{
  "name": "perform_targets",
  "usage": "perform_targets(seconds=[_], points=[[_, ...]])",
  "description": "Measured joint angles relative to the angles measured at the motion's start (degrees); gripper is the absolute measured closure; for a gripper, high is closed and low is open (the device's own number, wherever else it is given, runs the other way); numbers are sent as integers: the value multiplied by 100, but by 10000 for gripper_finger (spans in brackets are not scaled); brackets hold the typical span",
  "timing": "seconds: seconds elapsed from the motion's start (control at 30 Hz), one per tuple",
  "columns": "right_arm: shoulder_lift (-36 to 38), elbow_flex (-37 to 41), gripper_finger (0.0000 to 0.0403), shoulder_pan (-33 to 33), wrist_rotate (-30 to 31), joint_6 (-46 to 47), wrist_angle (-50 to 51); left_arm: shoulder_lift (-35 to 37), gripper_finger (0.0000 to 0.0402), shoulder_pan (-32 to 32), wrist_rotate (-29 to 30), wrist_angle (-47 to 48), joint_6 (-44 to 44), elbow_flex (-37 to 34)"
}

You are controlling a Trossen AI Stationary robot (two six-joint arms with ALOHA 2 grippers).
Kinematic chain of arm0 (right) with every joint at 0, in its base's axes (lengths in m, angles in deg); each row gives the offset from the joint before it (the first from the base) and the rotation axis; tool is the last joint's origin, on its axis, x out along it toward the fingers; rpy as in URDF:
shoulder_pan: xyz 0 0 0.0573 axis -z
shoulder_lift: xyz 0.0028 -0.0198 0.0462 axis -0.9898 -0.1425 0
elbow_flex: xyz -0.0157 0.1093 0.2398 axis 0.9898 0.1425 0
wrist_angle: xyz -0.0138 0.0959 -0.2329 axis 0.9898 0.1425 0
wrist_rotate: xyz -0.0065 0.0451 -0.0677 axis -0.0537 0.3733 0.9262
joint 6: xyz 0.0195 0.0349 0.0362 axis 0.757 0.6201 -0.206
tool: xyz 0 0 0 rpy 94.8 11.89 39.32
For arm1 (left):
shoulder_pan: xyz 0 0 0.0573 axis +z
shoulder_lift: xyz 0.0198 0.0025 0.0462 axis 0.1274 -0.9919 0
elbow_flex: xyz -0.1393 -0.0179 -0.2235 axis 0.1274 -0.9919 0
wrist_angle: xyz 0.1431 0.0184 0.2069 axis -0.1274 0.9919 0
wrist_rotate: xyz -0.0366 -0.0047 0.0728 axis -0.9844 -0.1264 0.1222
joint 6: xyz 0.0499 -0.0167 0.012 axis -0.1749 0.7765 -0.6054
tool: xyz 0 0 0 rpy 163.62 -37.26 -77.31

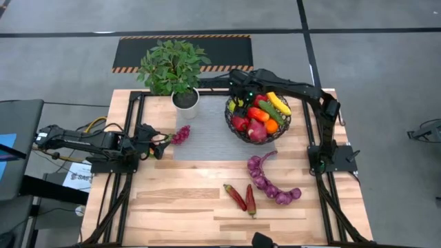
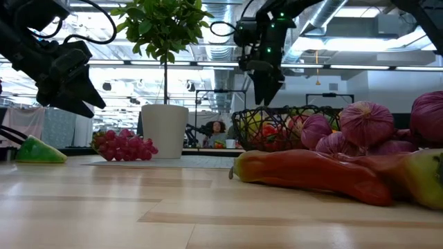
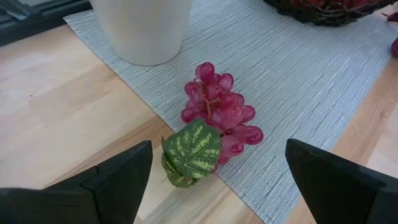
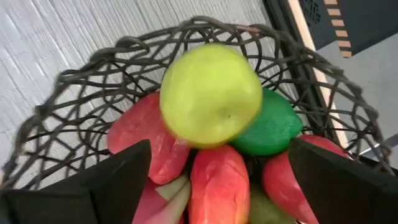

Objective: Build produce basket
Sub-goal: Put the green apple into the wire basket, then put the left dark red chili pepper into the wire basket

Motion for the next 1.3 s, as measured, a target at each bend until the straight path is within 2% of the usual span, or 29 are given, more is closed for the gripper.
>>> perform_targets(seconds=[0.23,0.37,0.6,0.83,1.03,1.17,1.3], points=[[0,-712,4,-25,4,274,581,-2,47,0,-42,2,-1,0],[0,-1275,6,-235,-227,490,878,-2,47,0,-163,0,-107,0],[7,-2031,7,-1020,-760,532,943,-2,47,0,-167,3,-109,0],[13,-2024,9,-2229,-791,829,988,-1,47,0,-209,0,-107,0],[6,-1403,9,-3094,-718,1139,154,-1,47,0,-254,-5,-107,0],[7,-773,13,-3413,-289,1235,-1293,0,47,0,-222,-17,-108,0],[7,-15,14,-3468,-45,807,-3363,0,47,1,-198,-17,-109,0]])
